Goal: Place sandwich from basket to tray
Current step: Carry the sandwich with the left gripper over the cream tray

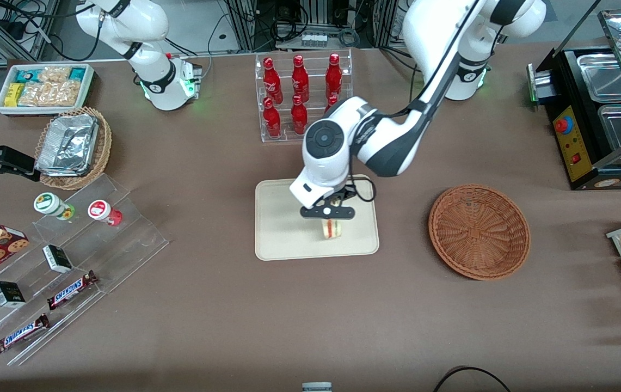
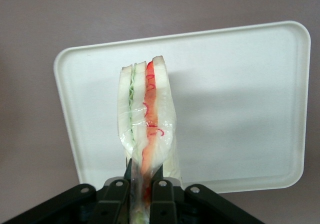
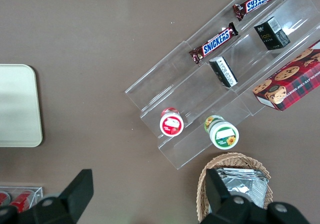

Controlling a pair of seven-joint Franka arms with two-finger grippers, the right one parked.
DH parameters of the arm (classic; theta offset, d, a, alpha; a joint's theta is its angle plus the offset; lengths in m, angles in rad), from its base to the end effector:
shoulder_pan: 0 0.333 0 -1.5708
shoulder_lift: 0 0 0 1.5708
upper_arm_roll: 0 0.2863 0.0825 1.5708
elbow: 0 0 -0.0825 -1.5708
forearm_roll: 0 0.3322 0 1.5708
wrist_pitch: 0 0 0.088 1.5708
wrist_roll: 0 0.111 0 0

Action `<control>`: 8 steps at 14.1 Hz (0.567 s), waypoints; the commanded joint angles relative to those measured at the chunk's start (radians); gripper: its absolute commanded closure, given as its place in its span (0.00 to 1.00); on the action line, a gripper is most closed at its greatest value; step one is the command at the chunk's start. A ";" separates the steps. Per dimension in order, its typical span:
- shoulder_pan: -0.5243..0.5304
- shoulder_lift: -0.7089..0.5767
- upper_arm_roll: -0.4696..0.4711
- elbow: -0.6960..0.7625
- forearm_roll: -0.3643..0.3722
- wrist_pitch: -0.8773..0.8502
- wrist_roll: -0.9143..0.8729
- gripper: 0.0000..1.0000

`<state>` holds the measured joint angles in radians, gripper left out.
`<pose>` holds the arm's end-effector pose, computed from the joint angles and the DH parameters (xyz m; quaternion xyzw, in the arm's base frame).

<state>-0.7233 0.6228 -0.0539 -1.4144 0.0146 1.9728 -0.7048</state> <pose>0.4674 -0.4495 0.3257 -0.9989 0.0347 0.0297 0.0146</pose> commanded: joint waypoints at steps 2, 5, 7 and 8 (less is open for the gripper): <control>-0.036 0.051 0.008 0.034 -0.005 0.058 -0.015 1.00; -0.054 0.075 0.008 0.025 -0.005 0.092 -0.016 1.00; -0.068 0.087 0.008 0.003 -0.004 0.126 -0.030 1.00; -0.073 0.089 0.008 -0.010 -0.004 0.145 -0.031 1.00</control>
<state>-0.7744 0.7015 -0.0555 -1.4140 0.0146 2.0829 -0.7117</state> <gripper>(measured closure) 0.855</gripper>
